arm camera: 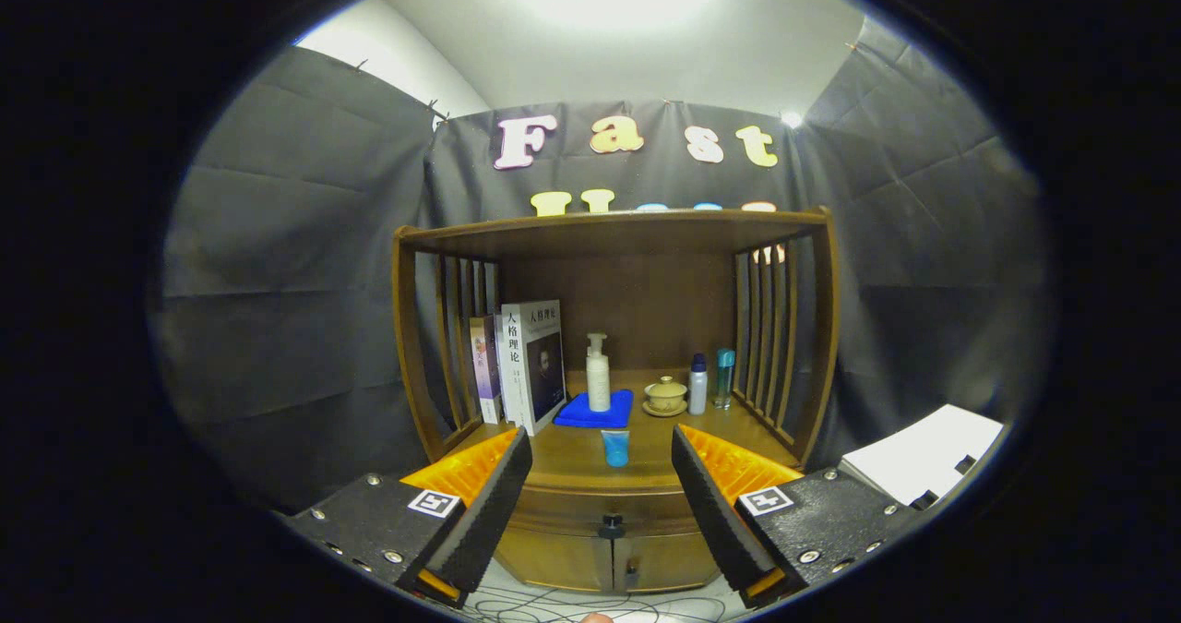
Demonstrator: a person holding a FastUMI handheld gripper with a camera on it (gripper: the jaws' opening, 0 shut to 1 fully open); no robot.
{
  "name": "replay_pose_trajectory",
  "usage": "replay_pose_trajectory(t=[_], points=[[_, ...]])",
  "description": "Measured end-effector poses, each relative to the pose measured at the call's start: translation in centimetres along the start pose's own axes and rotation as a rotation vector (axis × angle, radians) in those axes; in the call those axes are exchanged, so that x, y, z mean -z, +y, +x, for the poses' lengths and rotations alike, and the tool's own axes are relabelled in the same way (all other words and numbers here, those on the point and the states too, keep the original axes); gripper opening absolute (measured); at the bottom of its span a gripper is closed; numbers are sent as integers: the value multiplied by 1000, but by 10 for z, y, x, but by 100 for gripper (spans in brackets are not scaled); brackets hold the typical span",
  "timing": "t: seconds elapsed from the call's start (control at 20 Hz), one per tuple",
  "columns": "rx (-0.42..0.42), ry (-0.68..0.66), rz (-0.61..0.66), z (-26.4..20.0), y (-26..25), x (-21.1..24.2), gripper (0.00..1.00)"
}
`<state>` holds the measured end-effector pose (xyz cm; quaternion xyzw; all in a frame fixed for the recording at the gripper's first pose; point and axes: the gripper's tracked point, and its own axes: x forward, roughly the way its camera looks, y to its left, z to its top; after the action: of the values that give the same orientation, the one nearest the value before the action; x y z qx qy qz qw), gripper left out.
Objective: Pull open the drawer, take out the items inside it, and place them on the countertop above the cabinet.
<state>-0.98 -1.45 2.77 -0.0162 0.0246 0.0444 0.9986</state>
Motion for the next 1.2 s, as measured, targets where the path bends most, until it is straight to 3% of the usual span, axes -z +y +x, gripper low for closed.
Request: replay_pose_trajectory(t=[0.3, 0.6, 0.9, 1.2], points=[[32, -41, -133, -20, 6, -18, 94], [-19, -39, -91, -23, 16, -15, 95], [14, -48, -153, -21, 4, -16, 95], [3, -33, -112, -18, 2, -9, 95]])
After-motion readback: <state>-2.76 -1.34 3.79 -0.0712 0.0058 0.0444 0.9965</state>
